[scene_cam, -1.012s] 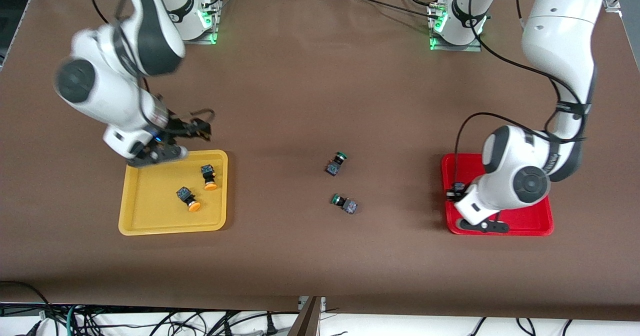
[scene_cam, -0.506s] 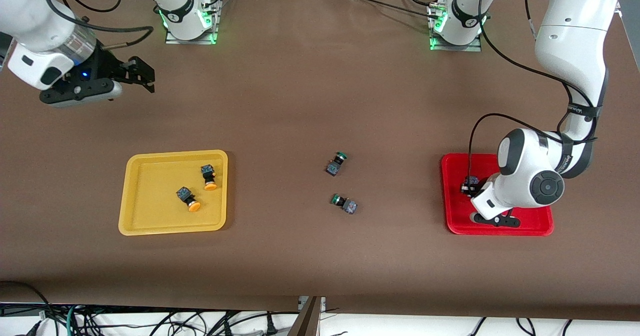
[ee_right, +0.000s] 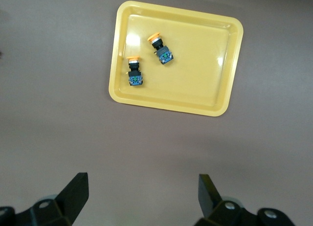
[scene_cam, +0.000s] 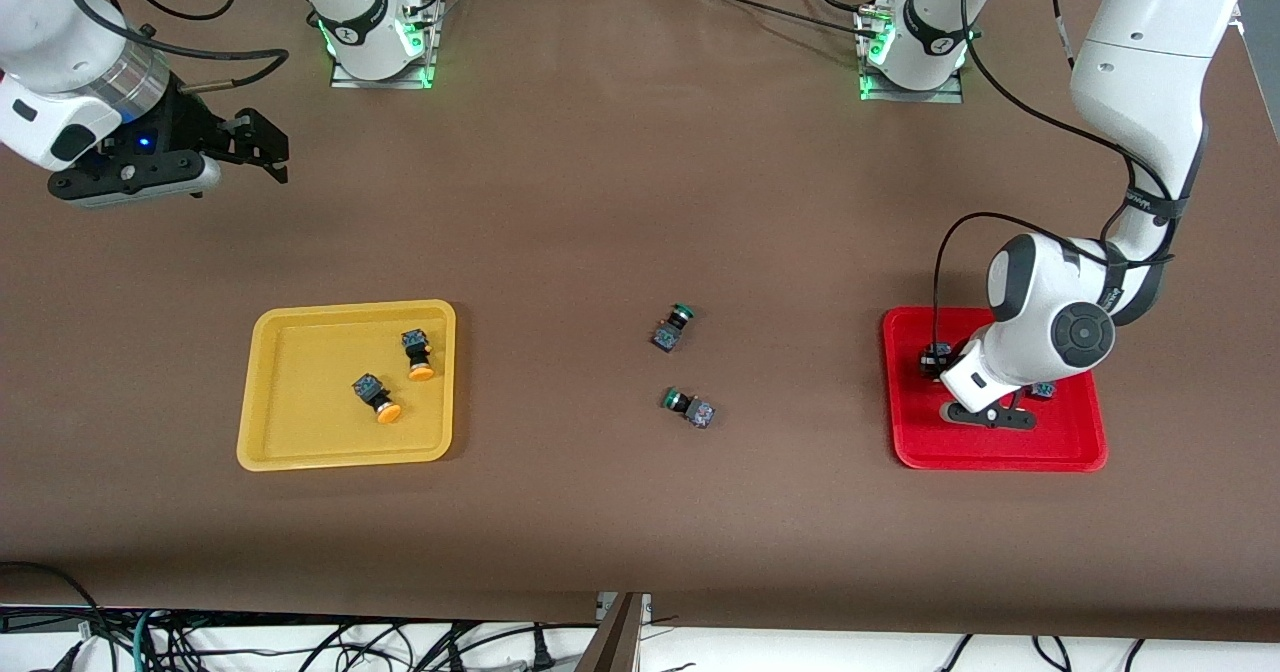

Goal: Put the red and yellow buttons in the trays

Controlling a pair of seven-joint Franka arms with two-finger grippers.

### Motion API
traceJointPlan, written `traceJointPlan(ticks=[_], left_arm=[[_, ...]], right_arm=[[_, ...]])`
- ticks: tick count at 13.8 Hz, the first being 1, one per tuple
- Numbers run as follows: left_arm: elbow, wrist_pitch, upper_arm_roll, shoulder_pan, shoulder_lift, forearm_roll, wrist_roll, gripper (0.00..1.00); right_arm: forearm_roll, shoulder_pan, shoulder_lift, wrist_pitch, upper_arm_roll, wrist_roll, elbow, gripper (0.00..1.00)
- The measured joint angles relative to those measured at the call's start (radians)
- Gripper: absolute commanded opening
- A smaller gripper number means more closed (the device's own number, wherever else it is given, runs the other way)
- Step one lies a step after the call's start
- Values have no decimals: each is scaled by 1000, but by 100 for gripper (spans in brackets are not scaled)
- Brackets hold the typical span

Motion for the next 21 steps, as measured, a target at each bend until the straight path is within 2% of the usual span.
traceJointPlan(ticks=[2, 7, 10, 12, 18, 21], left_arm=[[4, 2, -5, 0, -44, 0, 4, 100], [22, -100, -19, -45, -281, 0, 2, 100], [51, -290, -13, -39, -412, -17, 1, 100], [87, -450, 8, -34, -477, -106, -17, 100], [212, -776, 58, -24, -543, -139, -40, 100], [233, -808, 72, -25, -546, -139, -51, 100]], right_arm=[[0, 0, 34, 2, 3, -1, 49, 100], [-1, -1, 94, 1, 5, -1, 140, 99], [-4, -1, 94, 1, 10, -3, 147, 99], [-9, -2, 98, 2, 13, -3, 149, 99], [-9, -2, 117, 6, 13, -2, 156, 99], [-9, -2, 125, 6, 14, -2, 161, 100]])
